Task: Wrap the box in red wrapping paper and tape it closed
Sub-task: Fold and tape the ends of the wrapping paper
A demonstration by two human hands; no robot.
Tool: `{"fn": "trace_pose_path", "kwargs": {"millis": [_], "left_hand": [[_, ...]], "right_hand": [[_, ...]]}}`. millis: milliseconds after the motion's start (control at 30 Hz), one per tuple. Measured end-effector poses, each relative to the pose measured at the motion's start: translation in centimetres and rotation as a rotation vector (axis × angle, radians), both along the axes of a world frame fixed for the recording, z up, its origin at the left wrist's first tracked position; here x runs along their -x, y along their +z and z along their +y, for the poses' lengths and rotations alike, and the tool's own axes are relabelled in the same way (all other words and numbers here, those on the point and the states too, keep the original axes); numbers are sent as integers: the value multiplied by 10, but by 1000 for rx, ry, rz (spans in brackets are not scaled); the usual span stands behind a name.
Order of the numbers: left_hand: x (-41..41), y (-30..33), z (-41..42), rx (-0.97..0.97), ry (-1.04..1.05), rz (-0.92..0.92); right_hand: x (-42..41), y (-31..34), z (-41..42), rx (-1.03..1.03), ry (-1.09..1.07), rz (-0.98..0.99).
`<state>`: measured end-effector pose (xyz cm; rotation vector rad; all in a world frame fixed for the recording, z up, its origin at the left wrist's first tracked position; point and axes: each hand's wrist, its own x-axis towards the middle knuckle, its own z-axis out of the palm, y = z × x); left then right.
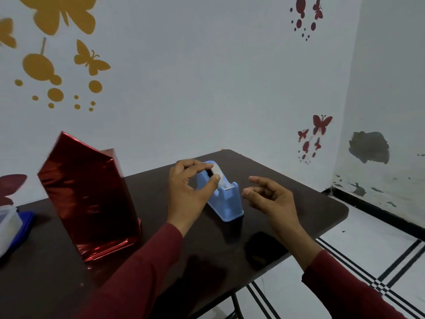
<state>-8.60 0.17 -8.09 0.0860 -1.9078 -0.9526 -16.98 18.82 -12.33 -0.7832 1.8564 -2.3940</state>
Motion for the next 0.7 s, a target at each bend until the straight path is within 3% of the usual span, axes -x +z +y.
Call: {"fn": "trace_pose_path", "kwargs": {"millis": [333, 433, 500, 700], "left_hand": [[-133, 107, -63, 386, 231, 107], [-171, 134, -93, 408, 350, 98], [-186, 148, -114, 350, 387, -4], [-184, 164, -162, 154, 327, -538]], "right_hand": [[-43, 112, -84, 21, 296, 194], [-57, 139, -121, 29, 344, 223], [-61, 150, -147, 2, 329, 266], [-68, 164, -216, -167, 325, 244]]}}
